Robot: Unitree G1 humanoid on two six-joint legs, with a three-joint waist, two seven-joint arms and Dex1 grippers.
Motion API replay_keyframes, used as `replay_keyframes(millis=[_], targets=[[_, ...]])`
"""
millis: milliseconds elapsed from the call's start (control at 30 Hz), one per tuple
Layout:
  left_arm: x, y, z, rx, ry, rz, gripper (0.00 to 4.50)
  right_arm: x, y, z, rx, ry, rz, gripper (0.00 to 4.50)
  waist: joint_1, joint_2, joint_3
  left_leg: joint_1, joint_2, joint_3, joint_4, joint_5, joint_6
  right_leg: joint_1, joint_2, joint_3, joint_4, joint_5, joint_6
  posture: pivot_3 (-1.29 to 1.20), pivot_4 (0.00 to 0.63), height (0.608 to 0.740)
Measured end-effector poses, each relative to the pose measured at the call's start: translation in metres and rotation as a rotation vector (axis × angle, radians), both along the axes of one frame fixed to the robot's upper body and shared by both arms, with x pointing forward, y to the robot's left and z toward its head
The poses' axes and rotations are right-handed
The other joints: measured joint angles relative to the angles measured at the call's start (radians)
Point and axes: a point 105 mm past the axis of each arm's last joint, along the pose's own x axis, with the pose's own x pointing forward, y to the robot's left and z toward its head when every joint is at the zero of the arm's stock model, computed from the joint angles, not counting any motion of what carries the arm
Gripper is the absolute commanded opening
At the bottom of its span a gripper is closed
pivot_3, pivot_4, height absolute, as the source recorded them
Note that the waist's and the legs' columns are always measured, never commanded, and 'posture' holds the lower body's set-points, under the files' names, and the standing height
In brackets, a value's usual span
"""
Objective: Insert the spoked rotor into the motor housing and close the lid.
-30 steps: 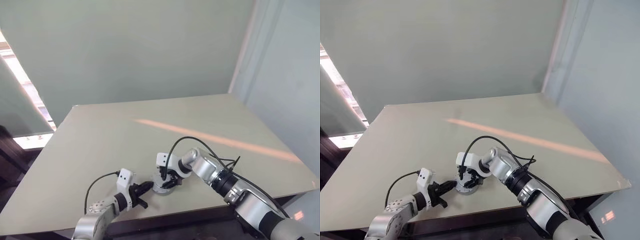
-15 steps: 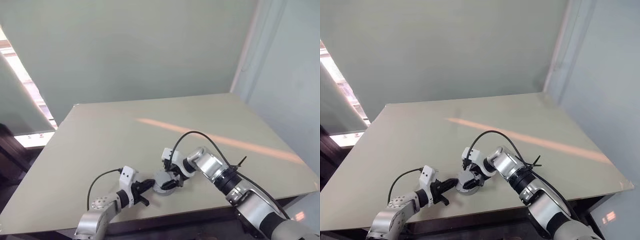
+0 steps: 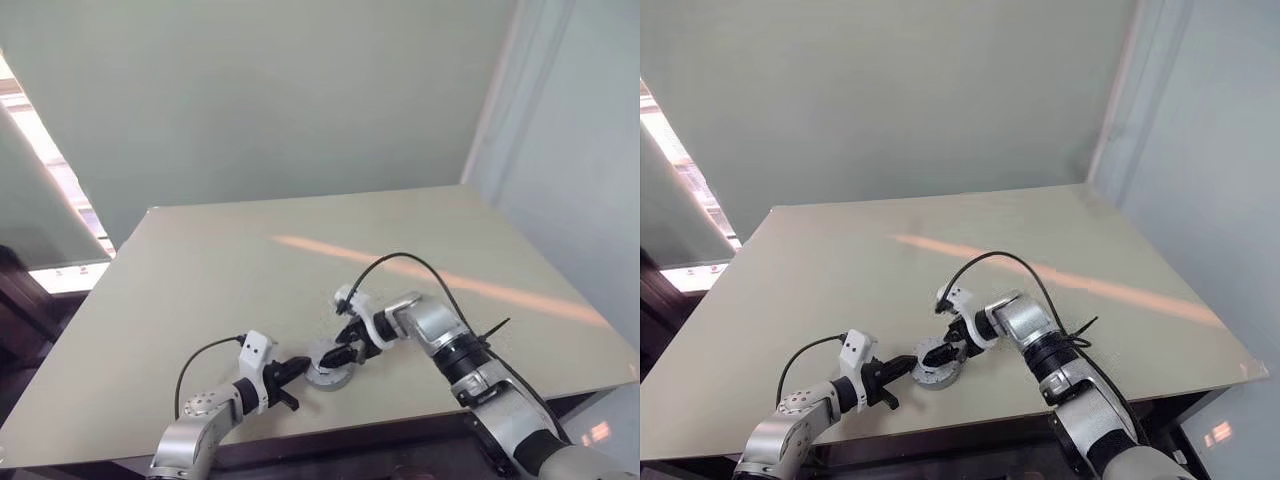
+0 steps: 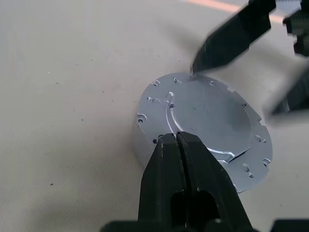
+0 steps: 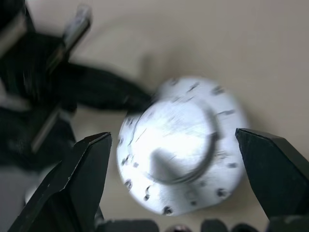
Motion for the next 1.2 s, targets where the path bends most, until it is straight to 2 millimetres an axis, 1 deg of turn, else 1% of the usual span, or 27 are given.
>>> replay_keyframes(millis=[167,233,333,400,567,800,1000,1133,1200], targets=[[0.000,0.000,0.000,0.003,-0.002,-0.004,0.00,0.017,-0.024,0.006,0.097,0.169,-0.227,4.48,0.000,0.001,0.001,-0.003,-0.001,0.000,0.000,0.000,0.000,-0.001,0.000,0.000,0.000,0.000,0.000,0.00,0.000,0.740],[0.000,0.000,0.001,0.004,-0.002,-0.005,0.00,0.019,-0.035,0.003,0.121,0.241,-0.306,4.48,0.000,0.001,0.001,-0.003,-0.001,0.000,0.000,0.000,0.000,-0.001,0.000,0.000,0.000,0.000,0.000,0.00,0.000,0.740],[0.001,0.001,0.001,0.008,-0.004,-0.007,0.00,0.015,-0.041,-0.008,0.133,0.365,-0.376,4.48,-0.001,0.003,0.001,-0.003,-0.001,0.000,0.000,0.000,0.000,-0.001,0.000,0.001,0.000,0.000,0.000,0.00,0.000,0.740],[0.001,0.001,0.001,0.010,-0.005,-0.008,0.00,0.011,-0.042,-0.014,0.140,0.427,-0.402,4.48,-0.001,0.003,0.002,-0.003,-0.001,0.000,0.000,0.000,0.000,-0.001,0.000,0.001,0.000,0.000,0.000,0.00,0.000,0.740],[0.001,0.000,0.001,0.011,-0.006,-0.010,0.00,0.003,-0.041,-0.024,0.156,0.518,-0.430,4.48,-0.001,0.004,0.002,-0.003,-0.001,0.001,0.000,0.000,0.001,-0.001,0.000,0.001,0.000,0.000,0.000,0.00,0.000,0.740],[0.001,0.000,0.002,0.014,-0.011,-0.012,0.00,-0.014,-0.031,-0.035,0.187,0.623,-0.414,4.48,-0.001,0.004,0.002,-0.004,-0.001,0.001,0.000,0.000,0.001,-0.001,0.000,0.001,0.000,0.000,0.000,0.00,0.000,0.740],[0.000,0.000,0.002,0.017,-0.011,-0.010,0.00,-0.023,-0.020,-0.038,0.211,0.672,-0.394,4.48,-0.001,0.004,0.002,-0.003,0.000,0.001,0.000,0.000,0.001,-0.001,0.001,0.001,0.000,0.000,0.000,0.00,0.000,0.740],[0.000,0.001,0.002,0.019,-0.013,-0.011,0.00,-0.023,-0.018,-0.038,0.226,0.681,-0.408,4.48,-0.002,0.004,0.002,-0.004,0.000,0.001,0.000,0.000,0.001,-0.001,0.001,0.001,0.000,0.000,0.000,0.00,0.000,0.740],[0.000,0.000,0.003,0.019,-0.013,-0.010,0.00,-0.022,-0.019,-0.039,0.232,0.683,-0.421,4.09,-0.002,0.004,0.002,-0.004,0.000,0.001,0.000,0.000,0.001,-0.001,0.001,0.001,0.000,0.000,0.000,0.00,0.000,0.740]])
